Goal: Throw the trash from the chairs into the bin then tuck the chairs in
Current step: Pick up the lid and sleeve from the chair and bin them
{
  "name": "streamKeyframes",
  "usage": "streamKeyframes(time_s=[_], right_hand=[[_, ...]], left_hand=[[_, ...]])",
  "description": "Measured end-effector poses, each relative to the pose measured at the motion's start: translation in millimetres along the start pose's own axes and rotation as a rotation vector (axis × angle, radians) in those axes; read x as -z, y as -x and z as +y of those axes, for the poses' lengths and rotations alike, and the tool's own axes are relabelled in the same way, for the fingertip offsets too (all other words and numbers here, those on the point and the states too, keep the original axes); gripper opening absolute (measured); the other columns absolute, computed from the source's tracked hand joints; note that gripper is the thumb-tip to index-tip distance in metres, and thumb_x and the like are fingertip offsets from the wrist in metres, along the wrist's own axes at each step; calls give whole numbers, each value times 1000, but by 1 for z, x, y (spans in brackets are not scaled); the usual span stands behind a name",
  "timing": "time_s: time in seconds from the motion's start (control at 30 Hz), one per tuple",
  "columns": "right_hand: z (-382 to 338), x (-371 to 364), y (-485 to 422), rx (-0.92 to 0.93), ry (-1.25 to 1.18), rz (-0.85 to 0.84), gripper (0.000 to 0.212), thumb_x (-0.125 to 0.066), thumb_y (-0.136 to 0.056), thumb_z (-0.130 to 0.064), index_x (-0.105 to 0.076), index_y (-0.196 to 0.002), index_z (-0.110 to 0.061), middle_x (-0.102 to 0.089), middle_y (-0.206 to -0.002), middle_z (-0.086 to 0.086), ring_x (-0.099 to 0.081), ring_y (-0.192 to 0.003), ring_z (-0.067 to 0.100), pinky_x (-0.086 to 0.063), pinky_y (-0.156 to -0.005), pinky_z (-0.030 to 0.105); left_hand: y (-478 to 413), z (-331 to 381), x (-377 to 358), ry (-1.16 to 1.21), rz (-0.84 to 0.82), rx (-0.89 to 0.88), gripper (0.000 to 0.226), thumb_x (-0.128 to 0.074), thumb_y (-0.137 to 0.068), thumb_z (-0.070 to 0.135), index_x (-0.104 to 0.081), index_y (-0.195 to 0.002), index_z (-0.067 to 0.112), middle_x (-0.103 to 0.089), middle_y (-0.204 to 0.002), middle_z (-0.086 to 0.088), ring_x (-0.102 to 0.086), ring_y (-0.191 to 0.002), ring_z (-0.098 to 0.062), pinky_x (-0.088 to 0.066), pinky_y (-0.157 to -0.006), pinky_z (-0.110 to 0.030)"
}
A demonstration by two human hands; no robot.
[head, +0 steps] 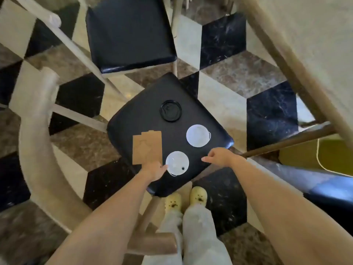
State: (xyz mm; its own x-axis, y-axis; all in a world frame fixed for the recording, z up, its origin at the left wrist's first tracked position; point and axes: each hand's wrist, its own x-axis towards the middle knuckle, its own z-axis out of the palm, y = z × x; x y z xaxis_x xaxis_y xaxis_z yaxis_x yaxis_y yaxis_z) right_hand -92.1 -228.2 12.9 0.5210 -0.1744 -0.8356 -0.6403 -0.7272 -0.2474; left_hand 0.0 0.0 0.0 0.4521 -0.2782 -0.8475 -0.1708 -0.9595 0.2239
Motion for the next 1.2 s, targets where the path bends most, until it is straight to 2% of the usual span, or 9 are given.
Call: streamKeyframes(time_s=[0.1, 0.17, 0.23, 0.3, 0.43, 0.57, 0.8, 0.93, 1.2], right_hand=[[7, -18, -100, -25, 28, -17, 50, -49, -95, -47, -42, -59, -13, -41, -63, 2, -45, -63, 17, -33, -59, 25], [7, -10, -104, -50, -11, 57, 42, -51, -94, -46, -61, -89, -6, -59, -84, 8, -58, -86, 27, -42, -73, 30], [7, -3, -119, -100, -29, 162, 53, -52, -93, -43, -50, -125, -1, -61, -113, 17, -58, -107, 35, -45, -83, 39], [-2, 1, -135, -137, -39, 240, 60, -53, -94, -40, -36, -136, 0, -53, -131, 21, -53, -118, 39, -45, -87, 42], [-15, 1, -165, -123, -64, 359, 45, -51, -95, -25, -41, -132, -2, -53, -130, 21, -54, -116, 40, -44, -81, 41], [-18, -4, -179, -24, -98, 398, 23, -49, -92, -17, -55, -113, -9, -60, -116, 16, -57, -95, 34, -40, -68, 35], [-31, 31, -183, 213, -352, 481, 20, -57, -91, -22, -65, -101, -6, -66, -99, 9, -54, -85, 18, -39, -73, 26], [-67, 56, -195, 295, -391, 582, 24, -54, -94, -24, -64, -104, -4, -66, -105, 10, -50, -86, 13, -37, -73, 24], [-109, 42, -225, 223, -285, 529, 27, -51, -93, -24, -59, -109, -5, -59, -117, 14, -59, -102, 29, -40, -74, 31]], left_hand=[[-67, -24, -44, 196, -33, 208, 54, -37, -100, 45, -57, -123, 1, -61, -125, -20, -55, -116, -33, -43, -100, -40], [-65, -25, -48, 236, -52, 234, 55, -38, -99, 47, -53, -128, 2, -59, -127, -17, -55, -118, -32, -44, -102, -39], [-77, -25, -52, 318, 22, 278, 52, -42, -98, 46, -54, -126, 3, -62, -122, -17, -59, -113, -33, -48, -100, -42], [-89, -22, -56, 373, 80, 321, 46, -48, -96, 43, -57, -119, 4, -67, -113, -16, -65, -103, -32, -54, -93, -44], [-99, -17, -68, 465, 126, 379, 32, -58, -91, 36, -54, -107, 9, -68, -94, -11, -71, -80, -26, -60, -78, -41], [-107, -17, -72, 502, 167, 403, 24, -60, -92, 19, -55, -113, 10, -66, -93, -9, -70, -70, -20, -62, -72, -35], [-101, -18, -57, 630, 135, 380, 20, -59, -89, 5, -56, -109, 4, -60, -108, -14, -64, -98, -31, -59, -84, -44], [-96, -19, -34, 807, 166, 309, 16, -60, -88, 3, -48, -85, 14, -55, -106, -8, -64, -100, -29, -61, -74, -38], [-105, -32, 1, 1096, 412, 223, 20, -67, -87, 10, -55, -102, 15, -61, -107, -3, -63, -99, -22, -60, -58, -26]])
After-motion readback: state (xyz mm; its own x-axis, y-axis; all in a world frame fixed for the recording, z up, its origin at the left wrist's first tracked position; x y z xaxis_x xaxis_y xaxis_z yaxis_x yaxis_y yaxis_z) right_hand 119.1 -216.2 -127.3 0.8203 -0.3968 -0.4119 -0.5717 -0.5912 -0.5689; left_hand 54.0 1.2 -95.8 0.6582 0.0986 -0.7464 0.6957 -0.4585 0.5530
